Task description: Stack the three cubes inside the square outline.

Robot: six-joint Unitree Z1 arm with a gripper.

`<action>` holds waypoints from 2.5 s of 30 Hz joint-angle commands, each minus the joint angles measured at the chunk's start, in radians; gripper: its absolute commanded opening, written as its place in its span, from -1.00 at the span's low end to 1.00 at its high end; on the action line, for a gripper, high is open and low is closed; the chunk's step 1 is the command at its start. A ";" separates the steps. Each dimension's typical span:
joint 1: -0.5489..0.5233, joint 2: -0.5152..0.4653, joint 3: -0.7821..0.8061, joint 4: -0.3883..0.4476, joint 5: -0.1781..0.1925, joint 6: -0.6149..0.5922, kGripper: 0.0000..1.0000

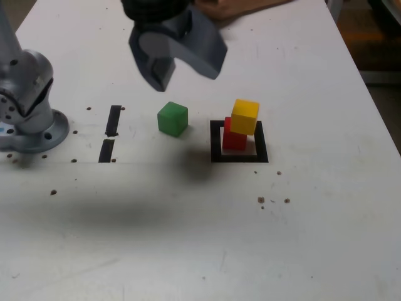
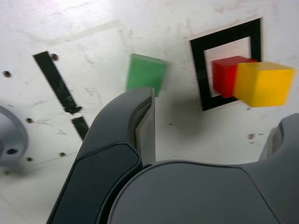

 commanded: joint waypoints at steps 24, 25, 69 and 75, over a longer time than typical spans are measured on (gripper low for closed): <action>0.112 0.118 0.160 -0.099 -0.008 0.261 0.81; 0.116 0.127 0.165 -0.110 -0.013 0.264 0.81; 0.155 0.140 0.049 -0.037 -0.037 0.261 -0.97; 0.155 0.122 -0.162 0.103 -0.097 0.254 -0.97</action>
